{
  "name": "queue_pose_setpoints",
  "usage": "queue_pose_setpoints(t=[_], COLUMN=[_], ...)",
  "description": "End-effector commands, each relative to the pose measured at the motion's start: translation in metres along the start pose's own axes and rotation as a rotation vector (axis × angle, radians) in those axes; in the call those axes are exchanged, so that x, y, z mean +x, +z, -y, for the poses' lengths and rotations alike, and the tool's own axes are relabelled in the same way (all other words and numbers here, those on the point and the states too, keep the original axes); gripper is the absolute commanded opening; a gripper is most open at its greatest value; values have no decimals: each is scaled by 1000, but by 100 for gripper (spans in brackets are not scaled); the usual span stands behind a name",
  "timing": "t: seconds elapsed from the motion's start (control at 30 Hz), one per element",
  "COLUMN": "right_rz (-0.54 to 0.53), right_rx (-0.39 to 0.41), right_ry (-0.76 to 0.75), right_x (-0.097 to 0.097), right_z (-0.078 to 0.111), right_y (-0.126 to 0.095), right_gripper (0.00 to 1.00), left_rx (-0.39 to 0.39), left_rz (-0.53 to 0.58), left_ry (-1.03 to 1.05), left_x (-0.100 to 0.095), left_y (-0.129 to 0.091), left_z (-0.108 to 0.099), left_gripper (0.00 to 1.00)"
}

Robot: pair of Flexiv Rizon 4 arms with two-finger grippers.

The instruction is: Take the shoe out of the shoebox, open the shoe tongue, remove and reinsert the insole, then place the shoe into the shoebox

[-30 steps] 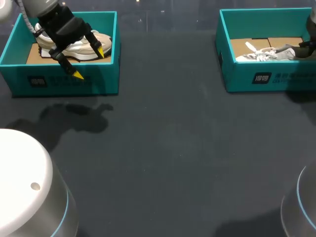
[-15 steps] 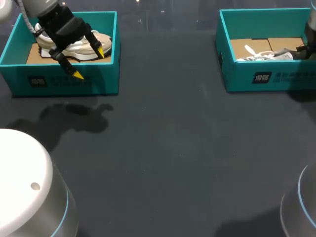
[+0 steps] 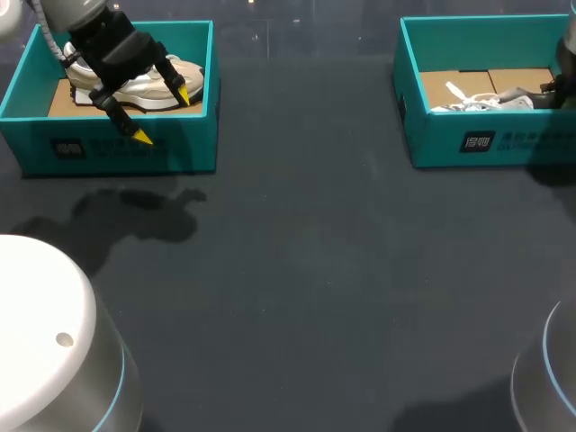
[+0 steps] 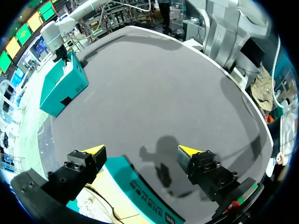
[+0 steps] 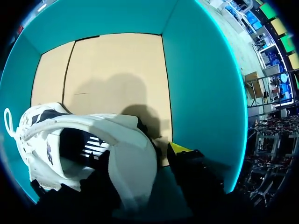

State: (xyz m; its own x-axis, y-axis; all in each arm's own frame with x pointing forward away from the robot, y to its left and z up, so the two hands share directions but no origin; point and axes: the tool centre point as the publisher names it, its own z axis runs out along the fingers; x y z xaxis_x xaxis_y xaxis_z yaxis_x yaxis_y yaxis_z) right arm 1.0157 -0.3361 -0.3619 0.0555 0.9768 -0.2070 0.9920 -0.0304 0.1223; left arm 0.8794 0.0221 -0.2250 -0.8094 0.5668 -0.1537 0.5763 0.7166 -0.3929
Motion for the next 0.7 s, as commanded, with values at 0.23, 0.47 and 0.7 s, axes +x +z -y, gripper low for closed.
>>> queue_pose_setpoints(t=[0.23, 0.47, 0.7], right_rz=[-27, -55, -45], right_rx=[-1, -8, -6], right_ry=[8, 17, 43], right_x=[2, 11, 18], right_z=[-7, -13, -10], right_y=[-17, -41, -89], right_gripper=[79, 89, 93], left_rx=[-3, -3, -3], left_rz=[-1, -1, -1], left_ry=[1, 1, 1], left_x=[0, 0, 0], left_y=[0, 0, 0], left_z=[0, 0, 0], left_gripper=[100, 100, 100])
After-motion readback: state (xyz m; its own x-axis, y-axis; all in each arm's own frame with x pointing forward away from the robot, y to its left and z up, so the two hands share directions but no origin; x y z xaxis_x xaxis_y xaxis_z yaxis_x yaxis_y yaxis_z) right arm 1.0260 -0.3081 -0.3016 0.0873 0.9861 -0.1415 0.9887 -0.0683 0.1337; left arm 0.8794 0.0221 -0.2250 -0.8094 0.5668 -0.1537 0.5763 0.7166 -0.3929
